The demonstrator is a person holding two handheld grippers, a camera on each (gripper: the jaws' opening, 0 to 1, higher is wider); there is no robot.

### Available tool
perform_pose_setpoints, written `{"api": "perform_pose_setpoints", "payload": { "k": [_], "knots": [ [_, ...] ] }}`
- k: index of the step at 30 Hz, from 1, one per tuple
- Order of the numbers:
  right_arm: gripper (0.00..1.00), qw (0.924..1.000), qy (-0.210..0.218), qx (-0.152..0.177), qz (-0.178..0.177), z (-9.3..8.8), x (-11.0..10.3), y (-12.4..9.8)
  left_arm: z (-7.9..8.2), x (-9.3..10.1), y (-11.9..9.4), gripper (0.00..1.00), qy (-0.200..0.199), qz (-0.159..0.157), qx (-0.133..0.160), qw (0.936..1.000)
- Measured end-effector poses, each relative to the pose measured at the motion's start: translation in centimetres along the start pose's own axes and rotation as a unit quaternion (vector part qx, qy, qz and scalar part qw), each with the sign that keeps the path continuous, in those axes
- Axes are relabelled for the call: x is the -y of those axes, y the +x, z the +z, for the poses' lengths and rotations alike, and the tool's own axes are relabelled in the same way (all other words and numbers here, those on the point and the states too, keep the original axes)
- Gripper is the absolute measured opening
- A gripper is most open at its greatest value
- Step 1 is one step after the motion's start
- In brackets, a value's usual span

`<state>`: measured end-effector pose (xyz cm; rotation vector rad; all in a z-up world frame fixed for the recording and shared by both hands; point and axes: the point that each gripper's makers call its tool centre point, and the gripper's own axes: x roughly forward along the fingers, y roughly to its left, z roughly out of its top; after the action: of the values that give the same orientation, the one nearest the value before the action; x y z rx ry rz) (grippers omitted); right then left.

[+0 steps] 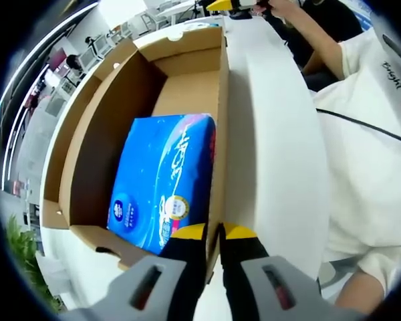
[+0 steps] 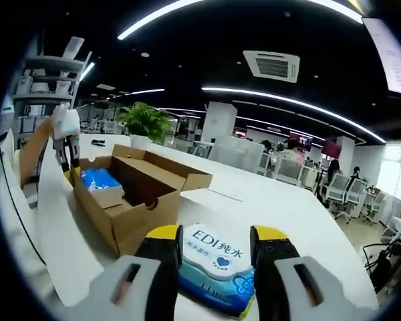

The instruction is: Operate the shoe box by opening the lid, removing the specified soft item, and placing it in the target area until the item is outside and the box remains undamaged.

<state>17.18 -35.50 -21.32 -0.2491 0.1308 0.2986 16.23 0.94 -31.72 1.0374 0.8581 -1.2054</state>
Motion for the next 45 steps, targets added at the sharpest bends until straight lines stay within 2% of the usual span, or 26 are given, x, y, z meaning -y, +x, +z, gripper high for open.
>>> {"api": "perform_pose_setpoints", "payload": {
  "k": [4, 6, 8, 13, 18, 25, 29, 32, 36, 42, 45],
  "knots": [
    [0.40, 0.9998, -0.009, 0.015, 0.010, 0.9, -0.9, 0.0, 0.0, 0.0, 0.0, 0.07, 0.000, 0.001, -0.001, 1.0000],
    [0.39, 0.9997, 0.000, 0.021, 0.015, 1.1, -1.2, 0.1, 0.0, 0.0, 0.0, 0.07, 0.000, 0.001, -0.001, 1.0000],
    [0.37, 0.9992, 0.027, 0.022, 0.019, 1.1, -1.5, 0.5, 0.0, 0.0, 0.0, 0.07, 0.001, 0.002, -0.001, 1.0000],
    [0.38, 0.9978, 0.034, 0.029, 0.049, 1.3, -2.8, 1.2, 0.0, 0.0, 0.0, 0.07, 0.000, 0.002, 0.000, 1.0000],
    [0.37, 0.9939, 0.033, 0.044, 0.095, 2.4, -4.9, 1.8, 0.0, -0.1, 0.0, 0.07, -0.002, -0.001, -0.002, 1.0000],
    [0.39, 0.9907, 0.004, 0.045, 0.128, 4.1, -6.2, 2.4, 0.0, -0.1, 0.0, 0.07, 0.001, 0.001, 0.000, 1.0000],
    [0.40, 0.9863, -0.012, 0.047, 0.158, 5.1, -7.2, 2.6, 0.0, -0.1, 0.0, 0.07, 0.001, 0.000, 0.000, 1.0000],
    [0.40, 0.9798, -0.018, 0.049, 0.193, 6.0, -8.4, 3.0, 0.0, -0.1, 0.0, 0.07, 0.001, 0.000, 0.000, 1.0000],
    [0.40, 0.9768, -0.033, 0.046, 0.207, 6.8, -9.1, 3.5, 0.0, -0.1, 0.0, 0.07, 0.000, 0.000, 0.000, 1.0000],
    [0.40, 0.9739, -0.023, 0.047, 0.221, 7.0, -9.9, 4.1, 0.0, -0.1, 0.0, 0.07, 0.001, 0.000, 0.000, 1.0000],
    [0.45, 0.9721, -0.022, 0.045, 0.229, 7.1, -10.6, 4.2, 0.0, -0.1, 0.0, 0.07, 0.001, -0.002, -0.002, 1.0000]
  ]
}}
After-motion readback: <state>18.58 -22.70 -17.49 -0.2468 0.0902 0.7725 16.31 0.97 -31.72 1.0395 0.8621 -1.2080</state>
